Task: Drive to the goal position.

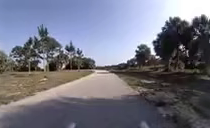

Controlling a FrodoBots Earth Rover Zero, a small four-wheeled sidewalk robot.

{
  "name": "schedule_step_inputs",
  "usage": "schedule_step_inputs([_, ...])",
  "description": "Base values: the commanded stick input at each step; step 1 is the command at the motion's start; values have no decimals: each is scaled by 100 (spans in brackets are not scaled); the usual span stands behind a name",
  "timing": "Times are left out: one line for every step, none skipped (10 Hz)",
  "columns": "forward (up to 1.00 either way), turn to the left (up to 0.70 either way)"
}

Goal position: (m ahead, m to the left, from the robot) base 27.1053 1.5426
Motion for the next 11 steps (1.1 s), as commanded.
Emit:
schedule_step_inputs([100, 12])
schedule_step_inputs([100, 3])
schedule_step_inputs([100, 3])
schedule_step_inputs([100, 3])
schedule_step_inputs([100, 3])
schedule_step_inputs([100, 3])
schedule_step_inputs([100, 3])
schedule_step_inputs([100, 3])
schedule_step_inputs([100, 3])
schedule_step_inputs([100, 3])
schedule_step_inputs([100, 3])
